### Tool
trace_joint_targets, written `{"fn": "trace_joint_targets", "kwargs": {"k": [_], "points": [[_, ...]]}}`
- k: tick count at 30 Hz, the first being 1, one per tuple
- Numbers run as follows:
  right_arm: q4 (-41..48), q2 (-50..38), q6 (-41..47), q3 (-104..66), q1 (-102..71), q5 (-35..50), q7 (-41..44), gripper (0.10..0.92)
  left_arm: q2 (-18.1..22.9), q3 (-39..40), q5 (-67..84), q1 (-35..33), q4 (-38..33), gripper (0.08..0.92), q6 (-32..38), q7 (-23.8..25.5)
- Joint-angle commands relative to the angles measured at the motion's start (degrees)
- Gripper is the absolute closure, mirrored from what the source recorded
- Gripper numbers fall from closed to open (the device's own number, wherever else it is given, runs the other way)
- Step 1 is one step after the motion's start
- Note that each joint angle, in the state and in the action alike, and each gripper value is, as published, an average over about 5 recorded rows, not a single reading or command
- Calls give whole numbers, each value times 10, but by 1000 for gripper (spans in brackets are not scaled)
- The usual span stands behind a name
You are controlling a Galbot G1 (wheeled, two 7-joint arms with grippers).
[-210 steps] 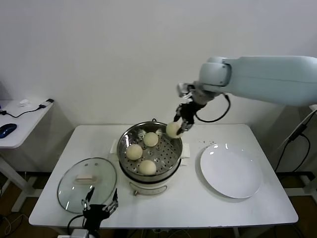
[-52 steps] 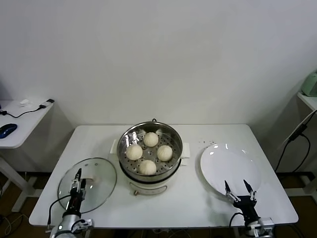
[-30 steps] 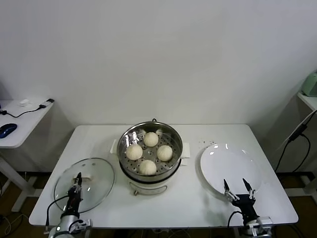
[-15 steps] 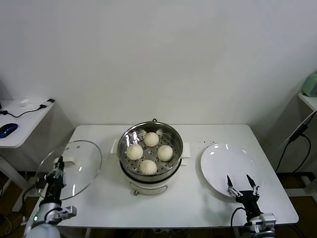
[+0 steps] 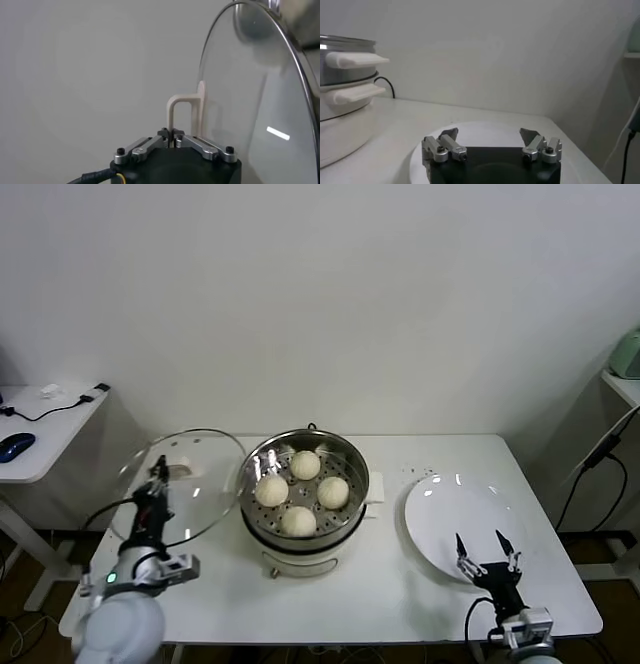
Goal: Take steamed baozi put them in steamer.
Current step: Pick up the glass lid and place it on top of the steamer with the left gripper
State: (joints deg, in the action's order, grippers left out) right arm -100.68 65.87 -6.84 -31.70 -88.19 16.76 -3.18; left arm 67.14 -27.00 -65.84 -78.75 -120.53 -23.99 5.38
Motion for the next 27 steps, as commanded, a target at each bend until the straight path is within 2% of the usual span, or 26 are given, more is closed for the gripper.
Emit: {"fn": "trace_joint_targets", "kwargs": {"k": [1,6,15,27], "points": [[0,2,-1,5,2,-10,0,203,46,188,-98,83,-51,868,-112,82],[6,4,-8,11,2,-9,-1,202,107,257,-154,122,-12,868,-133,90],[11,11,-25,10,-2,-7,-2,202,187,305,-213,142,71,868,-136,60],[23,21,-42,10,-8,-12,-3,202,222,315,-245,157,138,868,-147,51]]}}
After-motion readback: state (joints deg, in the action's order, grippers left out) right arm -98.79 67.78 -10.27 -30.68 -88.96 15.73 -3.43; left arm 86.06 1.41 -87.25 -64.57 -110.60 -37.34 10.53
